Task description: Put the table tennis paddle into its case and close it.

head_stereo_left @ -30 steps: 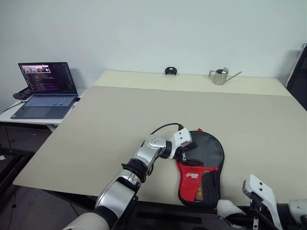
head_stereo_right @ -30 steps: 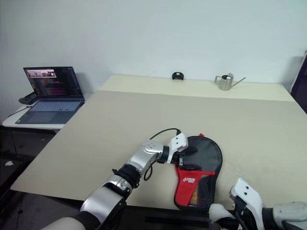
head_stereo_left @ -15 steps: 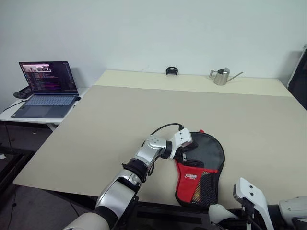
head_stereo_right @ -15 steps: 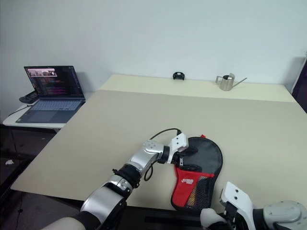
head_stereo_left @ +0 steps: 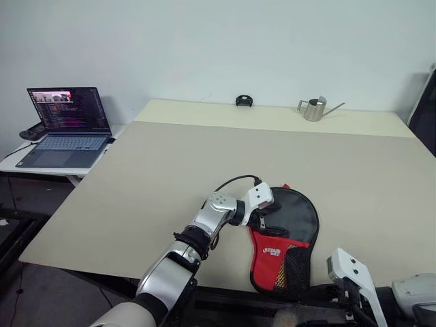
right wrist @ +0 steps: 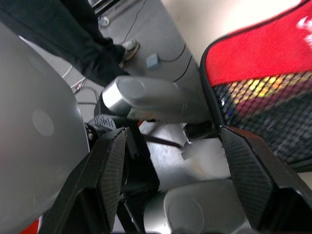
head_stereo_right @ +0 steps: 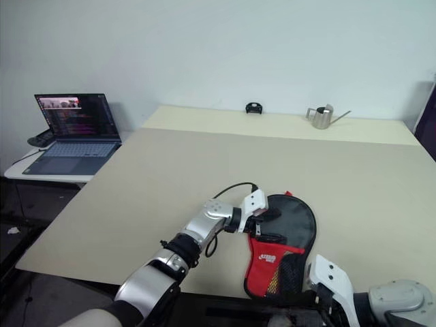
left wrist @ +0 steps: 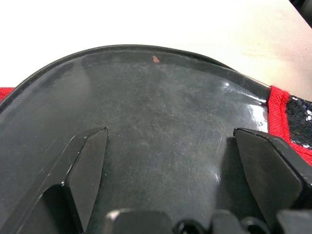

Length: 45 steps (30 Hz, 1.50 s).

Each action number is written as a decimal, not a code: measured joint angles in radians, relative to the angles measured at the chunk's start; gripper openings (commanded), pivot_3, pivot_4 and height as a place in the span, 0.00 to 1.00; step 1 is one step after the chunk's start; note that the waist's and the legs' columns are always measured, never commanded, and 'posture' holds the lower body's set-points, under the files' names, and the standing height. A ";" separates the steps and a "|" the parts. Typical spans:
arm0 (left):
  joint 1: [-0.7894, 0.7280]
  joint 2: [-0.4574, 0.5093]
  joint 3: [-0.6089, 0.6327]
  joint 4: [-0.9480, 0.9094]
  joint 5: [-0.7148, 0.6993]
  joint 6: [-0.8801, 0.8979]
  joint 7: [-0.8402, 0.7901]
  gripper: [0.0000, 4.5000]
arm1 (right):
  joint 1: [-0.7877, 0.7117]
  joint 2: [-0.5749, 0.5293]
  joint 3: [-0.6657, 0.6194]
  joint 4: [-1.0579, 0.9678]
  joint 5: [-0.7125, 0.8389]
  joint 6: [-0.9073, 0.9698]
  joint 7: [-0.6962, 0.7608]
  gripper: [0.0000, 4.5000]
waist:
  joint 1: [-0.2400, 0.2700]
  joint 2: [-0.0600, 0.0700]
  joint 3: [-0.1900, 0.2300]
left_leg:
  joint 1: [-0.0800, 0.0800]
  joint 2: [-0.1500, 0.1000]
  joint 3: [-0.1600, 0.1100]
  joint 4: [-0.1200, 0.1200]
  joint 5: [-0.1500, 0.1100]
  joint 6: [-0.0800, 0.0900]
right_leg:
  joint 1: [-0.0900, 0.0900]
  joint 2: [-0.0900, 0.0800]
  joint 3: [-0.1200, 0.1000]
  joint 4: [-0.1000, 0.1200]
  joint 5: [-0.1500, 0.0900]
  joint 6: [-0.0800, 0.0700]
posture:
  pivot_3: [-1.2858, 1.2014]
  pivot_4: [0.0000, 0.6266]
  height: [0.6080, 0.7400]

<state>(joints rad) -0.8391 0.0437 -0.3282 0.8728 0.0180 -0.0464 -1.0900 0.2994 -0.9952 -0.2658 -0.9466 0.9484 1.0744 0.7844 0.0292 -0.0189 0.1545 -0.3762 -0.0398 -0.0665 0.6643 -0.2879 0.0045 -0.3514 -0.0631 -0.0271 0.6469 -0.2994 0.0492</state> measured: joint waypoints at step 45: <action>0.598 0.405 0.426 -1.114 -0.323 0.571 0.361 1.00 | -0.948 0.152 0.198 1.409 -0.552 -0.630 0.244 0.74 | -0.026 0.008 0.011 | -0.016 -0.001 0.010 -0.001 0.003 -0.006 | -0.023 -0.003 0.009 0.004 0.001 -0.005 | 0.52 0.24 1.00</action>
<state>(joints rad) -0.2415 0.4483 0.0981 -0.2410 -0.3052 0.5246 -0.7291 -0.6483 -0.8429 -0.0680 0.4626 0.3961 0.4443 1.0285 0.0035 -0.0114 0.1656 -0.3925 -0.0405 -0.0561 0.6633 -0.2849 -0.0011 -0.3740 -0.0665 -0.0176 0.6507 -0.2981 0.0437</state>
